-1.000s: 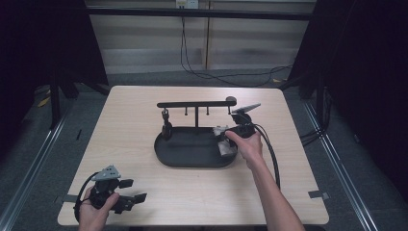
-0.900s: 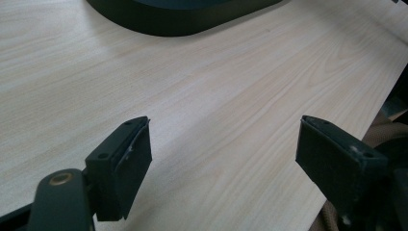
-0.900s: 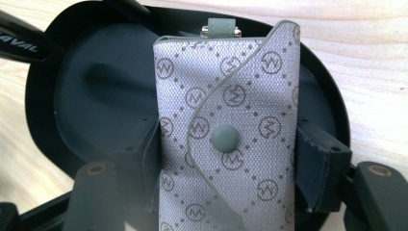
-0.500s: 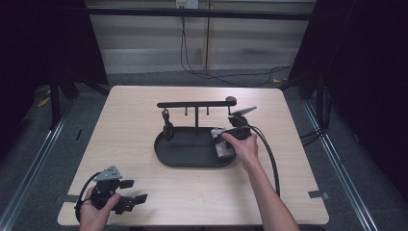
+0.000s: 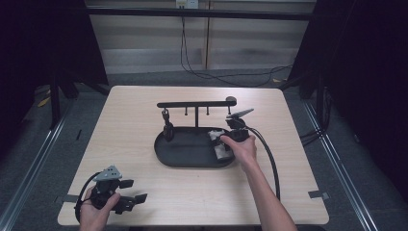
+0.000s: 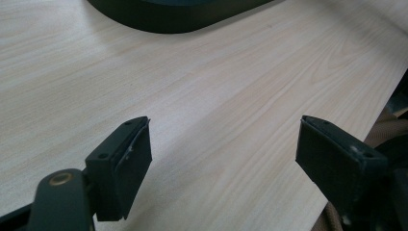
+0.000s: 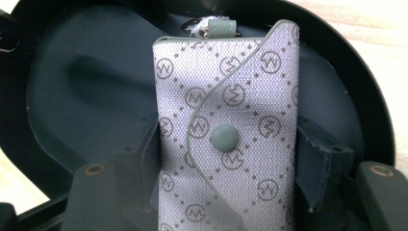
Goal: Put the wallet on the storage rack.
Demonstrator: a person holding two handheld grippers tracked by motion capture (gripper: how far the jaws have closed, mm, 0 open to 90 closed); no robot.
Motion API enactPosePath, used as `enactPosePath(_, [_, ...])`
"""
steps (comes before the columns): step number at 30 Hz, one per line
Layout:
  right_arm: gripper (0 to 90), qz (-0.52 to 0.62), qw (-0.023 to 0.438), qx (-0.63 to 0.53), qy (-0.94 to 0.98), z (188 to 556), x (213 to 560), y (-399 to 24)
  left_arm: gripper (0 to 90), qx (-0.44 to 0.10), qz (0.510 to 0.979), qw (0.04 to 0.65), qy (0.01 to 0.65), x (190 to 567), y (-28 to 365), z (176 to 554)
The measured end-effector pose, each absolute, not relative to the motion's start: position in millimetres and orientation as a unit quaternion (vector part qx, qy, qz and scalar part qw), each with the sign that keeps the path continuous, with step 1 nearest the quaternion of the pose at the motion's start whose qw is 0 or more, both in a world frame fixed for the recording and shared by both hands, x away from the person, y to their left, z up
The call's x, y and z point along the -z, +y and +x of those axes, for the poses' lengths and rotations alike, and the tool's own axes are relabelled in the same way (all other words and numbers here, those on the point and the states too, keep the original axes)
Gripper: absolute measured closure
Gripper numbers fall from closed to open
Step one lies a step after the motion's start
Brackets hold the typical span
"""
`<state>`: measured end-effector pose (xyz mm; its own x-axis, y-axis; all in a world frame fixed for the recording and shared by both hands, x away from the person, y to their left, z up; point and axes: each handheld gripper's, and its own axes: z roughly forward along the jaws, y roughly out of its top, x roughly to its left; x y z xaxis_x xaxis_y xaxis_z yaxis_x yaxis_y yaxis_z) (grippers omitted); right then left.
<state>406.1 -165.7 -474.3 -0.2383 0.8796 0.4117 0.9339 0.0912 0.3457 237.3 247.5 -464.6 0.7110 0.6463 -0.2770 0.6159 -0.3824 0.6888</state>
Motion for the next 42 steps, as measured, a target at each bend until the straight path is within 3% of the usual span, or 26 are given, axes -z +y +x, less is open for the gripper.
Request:
enactPosePath(20, [30.0,-0.596,0.026,0.272,-0.755,405.2,477.7,-155.5,20.0,-0.014,0.830,0.408,0.381,464.5,247.9,238.0])
enactPosePath(36, [18.6,-0.579,0.019,0.302,-0.757,402.2,468.7,-158.5,19.9,-0.015,0.830,0.408,0.380,464.8,248.0,237.9])
enactPosePath(39, [19.4,-0.573,0.013,0.311,-0.758,399.3,465.0,-159.7,19.9,-0.015,0.830,0.408,0.380,464.6,248.0,237.7])
enactPosePath(41, [27.1,-0.560,-0.005,0.318,-0.765,395.8,462.2,-160.7,20.0,-0.015,0.828,0.412,0.381,463.8,249.2,238.2])
enactPosePath(42, [26.4,-0.559,-0.013,0.323,-0.763,393.4,460.7,-161.6,20.0,-0.016,0.826,0.415,0.382,463.3,250.6,238.5])
